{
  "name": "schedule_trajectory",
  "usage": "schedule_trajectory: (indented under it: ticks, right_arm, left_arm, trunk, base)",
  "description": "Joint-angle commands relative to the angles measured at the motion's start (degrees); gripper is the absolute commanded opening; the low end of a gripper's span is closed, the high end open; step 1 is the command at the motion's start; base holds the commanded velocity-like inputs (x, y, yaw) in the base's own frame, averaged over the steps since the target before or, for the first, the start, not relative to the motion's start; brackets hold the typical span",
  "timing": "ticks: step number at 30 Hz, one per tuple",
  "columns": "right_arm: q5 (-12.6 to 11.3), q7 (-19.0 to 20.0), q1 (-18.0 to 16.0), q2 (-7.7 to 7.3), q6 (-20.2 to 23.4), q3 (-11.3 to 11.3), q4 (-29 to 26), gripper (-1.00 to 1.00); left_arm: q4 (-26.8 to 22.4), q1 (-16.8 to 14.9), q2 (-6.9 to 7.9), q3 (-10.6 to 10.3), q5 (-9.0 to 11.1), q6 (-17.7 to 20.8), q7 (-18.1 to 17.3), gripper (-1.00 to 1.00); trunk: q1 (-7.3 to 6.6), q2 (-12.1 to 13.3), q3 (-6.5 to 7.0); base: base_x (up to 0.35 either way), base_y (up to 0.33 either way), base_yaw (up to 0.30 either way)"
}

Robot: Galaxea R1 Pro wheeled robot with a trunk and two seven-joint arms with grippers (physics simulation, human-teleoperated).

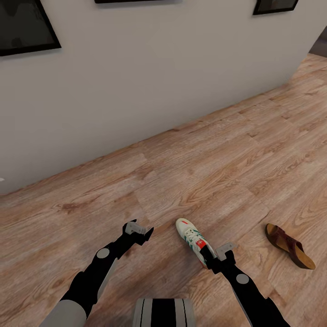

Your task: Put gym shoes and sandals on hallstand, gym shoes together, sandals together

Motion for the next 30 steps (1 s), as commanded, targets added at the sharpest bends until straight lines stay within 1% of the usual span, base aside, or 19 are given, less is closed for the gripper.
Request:
schedule_trajectory:
  ticks: [1,16,27,30]
  right_arm:
    - [0.4,0.1,0.0,-0.02,0.0,0.0,0.0,1.0]
    - [0.4,0.1,0.0,-0.02,0.0,0.0,-0.7,1.0]
    - [0.4,0.1,0.0,-0.02,0.0,0.0,-0.7,1.0]
    - [0.4,0.1,0.0,-0.02,0.0,0.0,-0.7,1.0]
  left_arm:
    - [0.0,0.0,-0.01,0.0,-0.2,-0.2,-0.1,1.0]
    - [0.0,0.0,0.05,0.1,-0.2,-0.2,-0.1,1.0]
    - [0.0,0.0,0.06,0.1,-0.2,-0.2,-0.1,1.0]
    - [0.0,0.0,0.07,0.1,-0.2,-0.2,-0.1,1.0]
  trunk:
    - [-0.01,0.0,-0.04]
    - [-0.01,0.0,-0.07]
    - [-0.01,0.0,-0.07]
    - [-0.01,0.0,-0.07]
  base:
    - [0.0,0.0,0.023]
    - [0.0,0.0,0.021]
    - [0.0,0.0,0.194]
    - [0.0,0.0,0.09]
